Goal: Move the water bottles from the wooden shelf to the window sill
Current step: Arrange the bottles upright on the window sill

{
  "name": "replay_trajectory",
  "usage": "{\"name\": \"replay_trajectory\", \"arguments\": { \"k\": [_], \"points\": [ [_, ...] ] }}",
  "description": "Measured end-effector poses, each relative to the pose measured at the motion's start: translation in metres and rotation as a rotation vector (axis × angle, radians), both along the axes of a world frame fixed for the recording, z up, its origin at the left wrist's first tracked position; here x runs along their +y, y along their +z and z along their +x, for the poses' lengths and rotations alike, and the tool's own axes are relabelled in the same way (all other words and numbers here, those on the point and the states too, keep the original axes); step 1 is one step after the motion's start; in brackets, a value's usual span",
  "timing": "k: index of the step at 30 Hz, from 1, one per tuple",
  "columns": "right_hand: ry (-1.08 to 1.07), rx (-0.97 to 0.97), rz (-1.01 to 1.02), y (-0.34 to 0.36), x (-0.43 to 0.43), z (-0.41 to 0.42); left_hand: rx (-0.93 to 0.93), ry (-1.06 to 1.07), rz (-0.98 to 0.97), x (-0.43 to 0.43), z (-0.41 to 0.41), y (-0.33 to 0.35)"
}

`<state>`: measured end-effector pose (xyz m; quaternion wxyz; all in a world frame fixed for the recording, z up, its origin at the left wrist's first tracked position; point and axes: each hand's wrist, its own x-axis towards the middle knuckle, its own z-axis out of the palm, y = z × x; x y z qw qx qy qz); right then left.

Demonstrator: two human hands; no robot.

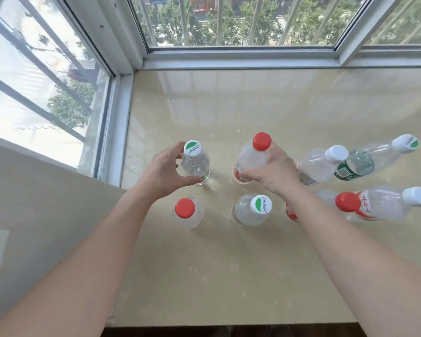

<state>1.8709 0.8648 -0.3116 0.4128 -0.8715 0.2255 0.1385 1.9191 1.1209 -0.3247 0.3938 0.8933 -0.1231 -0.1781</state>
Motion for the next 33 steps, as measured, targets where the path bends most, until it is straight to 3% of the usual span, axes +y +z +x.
{"name": "replay_trajectory", "arguments": {
  "k": [23,33],
  "points": [
    [0.025,-0.112,0.091,-0.018,0.002,-0.009,-0.102,0.036,-0.058,-0.003,-0.002,-0.007],
    [0.031,-0.091,0.045,-0.017,0.0,-0.01,-0.168,-0.003,0.133,0.0,-0.005,-0.003]
  ]
}}
